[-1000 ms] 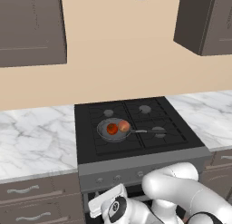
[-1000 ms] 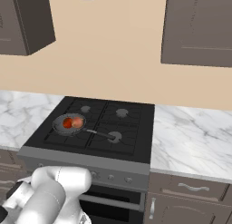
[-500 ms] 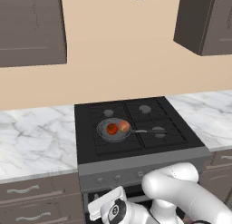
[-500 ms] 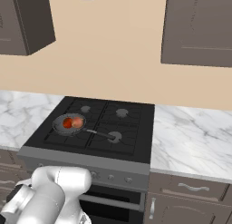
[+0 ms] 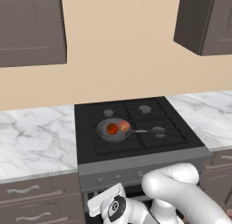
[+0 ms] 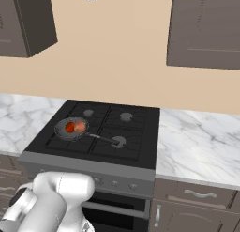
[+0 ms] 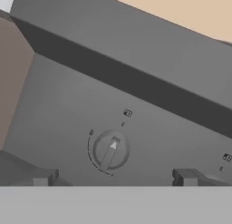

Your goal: Place the pan on the front left burner on the stove. Then place the tomato and the onion in the pan and turn on the front left burner.

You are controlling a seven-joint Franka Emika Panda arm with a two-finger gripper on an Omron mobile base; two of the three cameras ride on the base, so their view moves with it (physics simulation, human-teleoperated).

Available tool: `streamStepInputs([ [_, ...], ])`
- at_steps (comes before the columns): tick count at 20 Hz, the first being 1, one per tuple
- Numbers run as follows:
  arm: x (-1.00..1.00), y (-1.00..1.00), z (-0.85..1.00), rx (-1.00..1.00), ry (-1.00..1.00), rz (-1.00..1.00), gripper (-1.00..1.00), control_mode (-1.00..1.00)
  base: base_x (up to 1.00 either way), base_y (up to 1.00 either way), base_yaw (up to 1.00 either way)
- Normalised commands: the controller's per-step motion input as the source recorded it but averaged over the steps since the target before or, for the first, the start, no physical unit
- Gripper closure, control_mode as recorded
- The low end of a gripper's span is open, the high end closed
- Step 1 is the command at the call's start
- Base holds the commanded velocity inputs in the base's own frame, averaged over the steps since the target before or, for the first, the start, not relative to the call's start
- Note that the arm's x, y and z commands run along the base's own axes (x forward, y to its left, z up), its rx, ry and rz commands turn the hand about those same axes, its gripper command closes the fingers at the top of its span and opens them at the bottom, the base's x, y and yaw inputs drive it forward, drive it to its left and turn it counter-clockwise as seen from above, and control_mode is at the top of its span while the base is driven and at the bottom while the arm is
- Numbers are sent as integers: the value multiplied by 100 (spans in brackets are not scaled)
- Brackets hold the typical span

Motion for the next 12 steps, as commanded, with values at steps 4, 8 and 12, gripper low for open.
streamStepInputs([
  [4,14,0,0,0,0,1,-100,-100,0,0,0],
  [8,10,0,0,1,0,1,-100,-100,0,0,0],
  [12,5,3,0,4,0,1,-100,-100,0,0,0],
])
